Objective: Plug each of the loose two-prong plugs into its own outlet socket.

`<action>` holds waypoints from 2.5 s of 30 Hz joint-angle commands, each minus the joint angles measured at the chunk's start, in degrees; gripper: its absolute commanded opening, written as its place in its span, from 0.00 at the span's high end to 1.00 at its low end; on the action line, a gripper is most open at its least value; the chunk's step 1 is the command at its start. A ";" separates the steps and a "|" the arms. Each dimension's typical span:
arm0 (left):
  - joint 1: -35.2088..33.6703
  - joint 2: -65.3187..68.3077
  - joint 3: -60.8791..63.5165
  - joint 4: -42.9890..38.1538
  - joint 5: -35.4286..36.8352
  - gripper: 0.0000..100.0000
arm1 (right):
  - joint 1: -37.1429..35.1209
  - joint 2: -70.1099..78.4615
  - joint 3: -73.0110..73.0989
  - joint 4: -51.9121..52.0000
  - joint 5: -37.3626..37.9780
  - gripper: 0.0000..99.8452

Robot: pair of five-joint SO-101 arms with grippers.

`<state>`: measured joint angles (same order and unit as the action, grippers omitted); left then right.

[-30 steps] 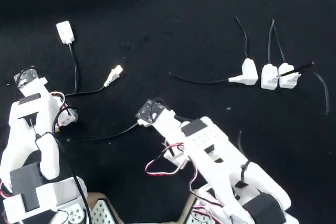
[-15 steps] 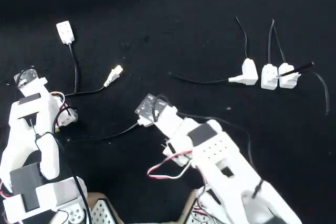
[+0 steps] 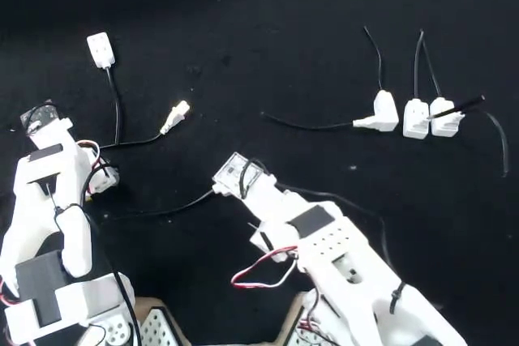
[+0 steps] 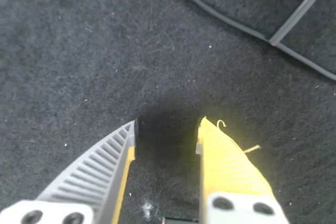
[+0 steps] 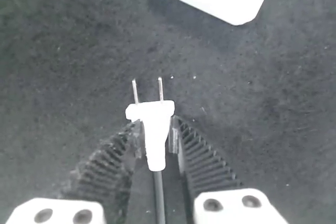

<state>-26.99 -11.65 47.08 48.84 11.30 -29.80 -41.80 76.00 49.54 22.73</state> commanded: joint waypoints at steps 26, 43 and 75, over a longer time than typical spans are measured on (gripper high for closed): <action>-0.75 -2.55 -1.36 -0.97 0.00 0.81 | -18.29 4.35 -5.93 7.74 -0.62 0.86; -0.75 -2.46 -1.27 -0.97 0.00 0.81 | -13.63 4.00 -5.23 4.92 -0.26 0.98; -0.75 -2.55 -1.27 -0.88 0.00 0.81 | 7.56 4.00 -2.95 -0.35 8.53 0.83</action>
<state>-26.99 -11.65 47.08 48.84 11.30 -20.57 -37.41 74.51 46.90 32.13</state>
